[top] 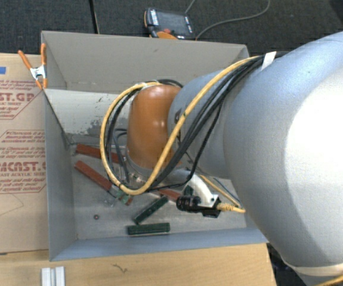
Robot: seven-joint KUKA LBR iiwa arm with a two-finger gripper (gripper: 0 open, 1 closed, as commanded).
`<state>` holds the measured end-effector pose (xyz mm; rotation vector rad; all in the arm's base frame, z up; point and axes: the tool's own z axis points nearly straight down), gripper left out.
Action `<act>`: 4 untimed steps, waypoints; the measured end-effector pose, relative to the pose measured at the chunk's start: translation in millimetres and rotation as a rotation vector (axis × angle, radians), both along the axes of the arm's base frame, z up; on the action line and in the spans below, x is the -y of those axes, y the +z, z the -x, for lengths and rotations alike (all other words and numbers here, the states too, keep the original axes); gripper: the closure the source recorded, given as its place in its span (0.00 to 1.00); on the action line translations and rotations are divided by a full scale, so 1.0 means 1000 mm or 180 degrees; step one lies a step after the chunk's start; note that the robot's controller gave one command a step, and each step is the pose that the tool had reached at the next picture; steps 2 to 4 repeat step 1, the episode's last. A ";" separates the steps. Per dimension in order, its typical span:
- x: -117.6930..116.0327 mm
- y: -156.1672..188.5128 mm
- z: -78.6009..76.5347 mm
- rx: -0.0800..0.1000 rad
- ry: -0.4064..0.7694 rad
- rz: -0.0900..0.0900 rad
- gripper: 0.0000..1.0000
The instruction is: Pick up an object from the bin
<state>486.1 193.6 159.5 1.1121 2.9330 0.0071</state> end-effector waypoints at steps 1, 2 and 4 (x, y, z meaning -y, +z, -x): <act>-0.001 0.028 0.000 -0.0016 0.0005 0.0006 1.00; -0.001 0.028 0.000 -0.0016 0.0005 0.0006 1.00; -0.001 0.028 0.000 -0.0016 0.0005 0.0006 1.00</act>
Offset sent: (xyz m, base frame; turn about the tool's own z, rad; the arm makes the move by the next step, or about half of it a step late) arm 0.0001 0.0001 0.0273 0.0000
